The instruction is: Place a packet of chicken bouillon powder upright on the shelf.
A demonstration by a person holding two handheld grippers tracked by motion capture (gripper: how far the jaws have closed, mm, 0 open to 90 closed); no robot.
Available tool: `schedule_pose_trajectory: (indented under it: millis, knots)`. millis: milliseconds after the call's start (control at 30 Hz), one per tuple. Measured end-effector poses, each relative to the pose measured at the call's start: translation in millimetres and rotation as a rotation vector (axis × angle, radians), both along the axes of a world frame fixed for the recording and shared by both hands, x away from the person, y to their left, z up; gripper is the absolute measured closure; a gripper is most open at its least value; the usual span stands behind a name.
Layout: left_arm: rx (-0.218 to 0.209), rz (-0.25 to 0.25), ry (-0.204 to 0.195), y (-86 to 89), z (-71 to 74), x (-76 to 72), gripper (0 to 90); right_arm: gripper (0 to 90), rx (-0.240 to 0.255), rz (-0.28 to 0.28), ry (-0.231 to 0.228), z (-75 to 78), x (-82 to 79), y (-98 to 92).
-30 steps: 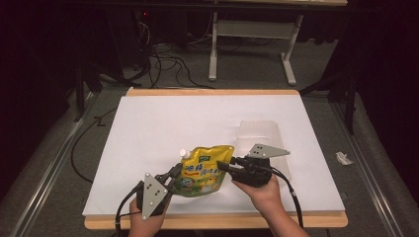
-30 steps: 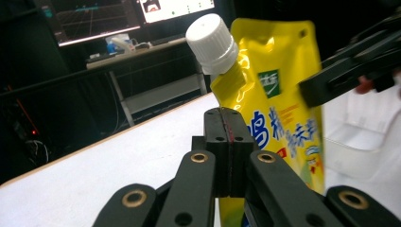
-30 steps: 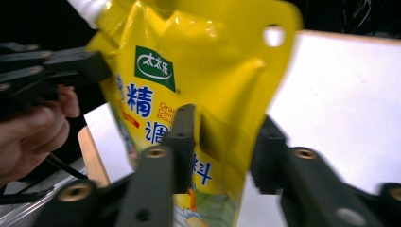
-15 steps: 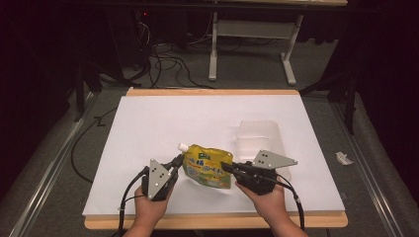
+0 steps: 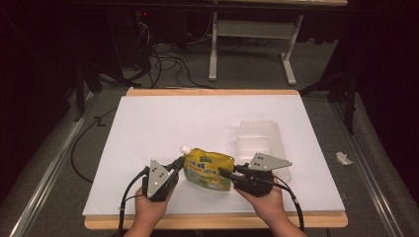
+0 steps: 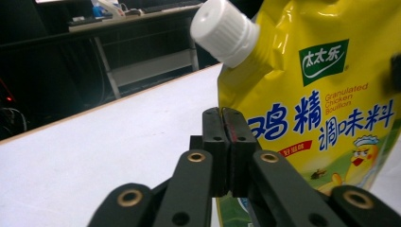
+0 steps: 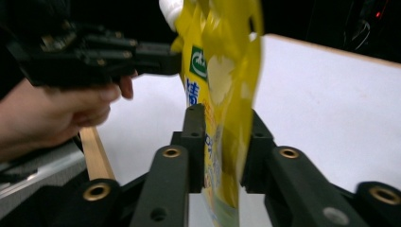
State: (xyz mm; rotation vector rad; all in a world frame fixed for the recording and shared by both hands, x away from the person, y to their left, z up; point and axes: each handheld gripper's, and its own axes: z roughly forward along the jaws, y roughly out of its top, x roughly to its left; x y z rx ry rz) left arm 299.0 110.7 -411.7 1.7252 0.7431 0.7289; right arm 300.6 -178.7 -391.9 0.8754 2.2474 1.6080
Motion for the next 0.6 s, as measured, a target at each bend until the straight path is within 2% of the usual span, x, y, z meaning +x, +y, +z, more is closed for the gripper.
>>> schedule_pose_trajectory:
  millis: [67, 100, 200, 267, 333, 367, 400, 500, 533, 567, 600]
  knots:
    - [-0.004, 0.002, 0.008, -0.6, 0.4, -1.1, 86.0, 73.6, -0.013, 0.002, 0.007, -1.3, 0.4, 1.5]
    - [-0.001, 0.002, 0.019, -1.0, 0.2, -1.4, 79.0, 69.8, -0.055, 0.009, 0.02, -6.1, 2.4, 6.5]
    - [0.006, 0.001, 0.045, 0.9, -1.8, -1.3, 69.2, 68.1, -0.089, -0.002, 0.033, -11.1, 4.9, 10.3]
    - [0.005, 0.005, 0.054, 3.7, -2.5, -0.8, 66.2, 68.4, -0.088, -0.007, 0.039, -11.9, 5.6, 10.6]
    - [-0.003, 0.006, 0.089, 14.2, -5.8, 2.0, 55.2, 69.0, -0.093, -0.023, 0.049, -14.2, 7.3, 10.5]
    - [-0.003, 0.006, 0.089, 14.2, -5.8, 2.0, 53.9, 68.8, -0.097, -0.025, 0.049, -14.5, 7.6, 10.2]
    - [-0.005, 0.013, 0.093, 23.2, -7.6, 3.7, 52.4, 68.1, -0.095, -0.031, 0.052, -14.9, 7.5, 10.3]
    - [-0.011, 0.03, 0.096, 31.8, -8.8, 6.6, 48.9, 67.9, -0.091, -0.027, 0.057, -16.0, 7.9, 11.1]
    - [-0.038, 0.046, 0.121, 39.2, -10.3, 11.0, 47.7, 67.9, -0.096, -0.021, 0.053, -16.6, 8.2, 11.4]
    - [-0.038, 0.046, 0.121, 39.2, -10.3, 11.0, 46.7, 67.9, -0.096, -0.021, 0.053, -16.6, 8.2, 11.4]
    - [-0.063, 0.064, 0.143, 44.2, -11.6, 14.0, 45.7, 69.4, -0.102, -0.012, 0.052, -17.6, 7.7, 12.9]
